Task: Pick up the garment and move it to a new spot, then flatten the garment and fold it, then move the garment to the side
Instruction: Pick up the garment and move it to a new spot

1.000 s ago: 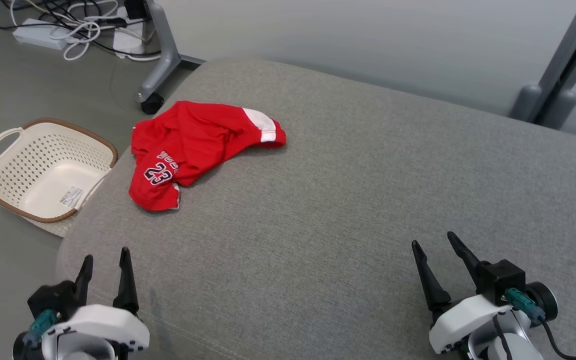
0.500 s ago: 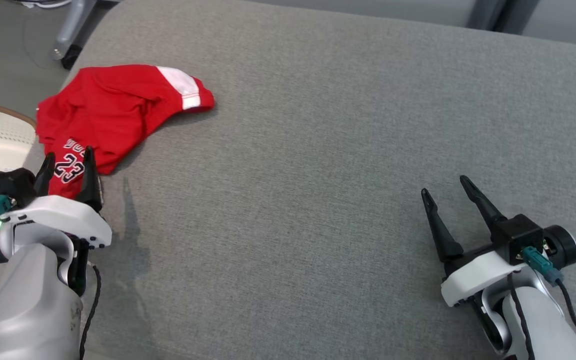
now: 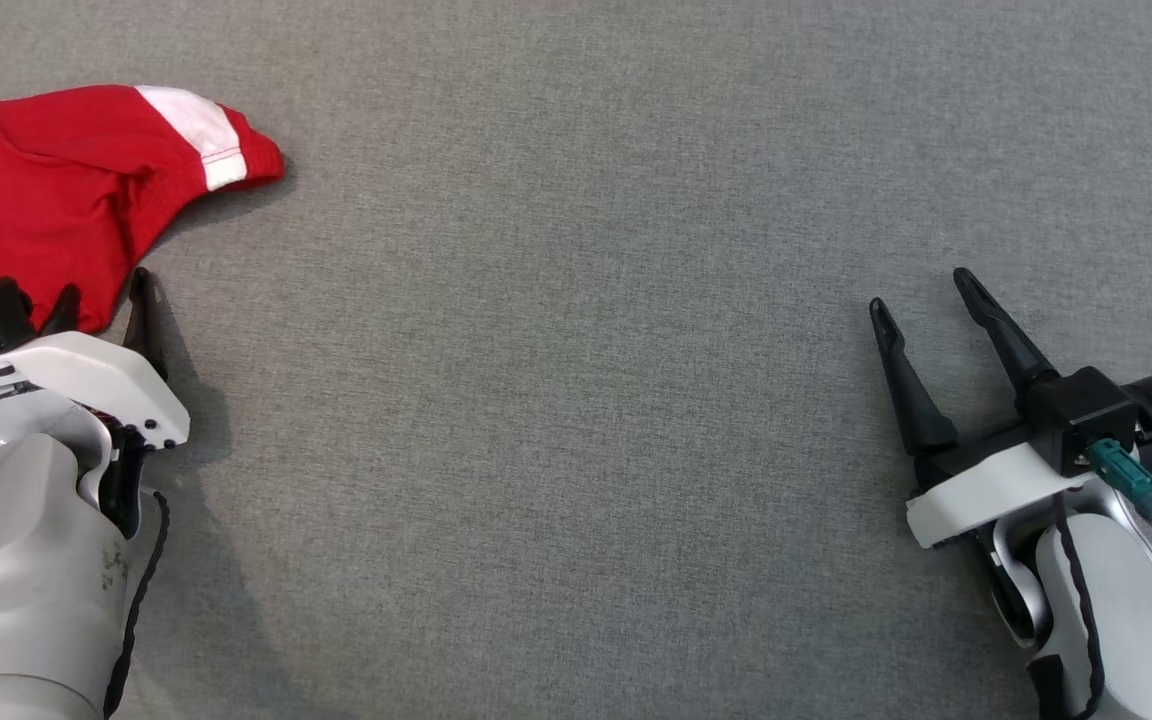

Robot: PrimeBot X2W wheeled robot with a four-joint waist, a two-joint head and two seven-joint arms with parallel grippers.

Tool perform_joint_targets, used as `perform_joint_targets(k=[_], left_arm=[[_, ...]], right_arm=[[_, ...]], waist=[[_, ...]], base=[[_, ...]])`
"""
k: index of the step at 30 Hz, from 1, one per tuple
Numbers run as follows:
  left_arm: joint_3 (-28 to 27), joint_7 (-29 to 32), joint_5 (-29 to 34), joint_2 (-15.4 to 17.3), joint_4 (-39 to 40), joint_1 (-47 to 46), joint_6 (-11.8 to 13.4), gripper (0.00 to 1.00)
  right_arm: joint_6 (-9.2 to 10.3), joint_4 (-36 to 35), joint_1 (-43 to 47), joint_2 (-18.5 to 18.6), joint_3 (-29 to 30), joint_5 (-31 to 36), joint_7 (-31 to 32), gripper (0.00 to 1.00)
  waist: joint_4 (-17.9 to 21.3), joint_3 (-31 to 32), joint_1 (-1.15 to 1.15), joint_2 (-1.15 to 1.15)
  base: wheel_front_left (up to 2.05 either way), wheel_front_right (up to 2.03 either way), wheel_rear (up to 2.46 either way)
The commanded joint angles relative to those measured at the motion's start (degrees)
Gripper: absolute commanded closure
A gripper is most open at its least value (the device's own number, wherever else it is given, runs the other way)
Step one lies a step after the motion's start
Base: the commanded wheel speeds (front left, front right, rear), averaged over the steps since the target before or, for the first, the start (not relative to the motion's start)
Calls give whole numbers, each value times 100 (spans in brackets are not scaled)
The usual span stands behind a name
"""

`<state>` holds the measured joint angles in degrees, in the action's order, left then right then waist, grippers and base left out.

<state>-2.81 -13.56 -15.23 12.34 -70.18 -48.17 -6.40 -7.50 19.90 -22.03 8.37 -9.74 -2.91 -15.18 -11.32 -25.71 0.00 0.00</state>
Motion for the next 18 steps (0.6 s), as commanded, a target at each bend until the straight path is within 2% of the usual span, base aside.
perform_joint_targets(k=[1,2,10,13,18], left_arm=[[-16,-5,-55,36,-66,-158,52,82],[3,-22,-30,36,-97,-171,47,100],[266,-155,119,37,183,-338,-45,100],[379,-166,182,37,585,-331,-73,100],[662,-165,336,-193,1353,-98,-102,100]], right_arm=[[2,99,34,66,72,14,9,0],[2,106,34,43,107,-5,11,0],[2,98,105,-151,306,-72,9,0],[2,118,152,-245,352,-114,6,0],[2,208,260,-374,424,-183,5,0]], waist=[[76,-62,0,0],[91,-57,0,0],[98,220,0,0],[109,391,0,0],[168,715,0,0]], base=[[0,0,0],[0,0,0],[0,0,0],[0,0,0],[0,0,0]])
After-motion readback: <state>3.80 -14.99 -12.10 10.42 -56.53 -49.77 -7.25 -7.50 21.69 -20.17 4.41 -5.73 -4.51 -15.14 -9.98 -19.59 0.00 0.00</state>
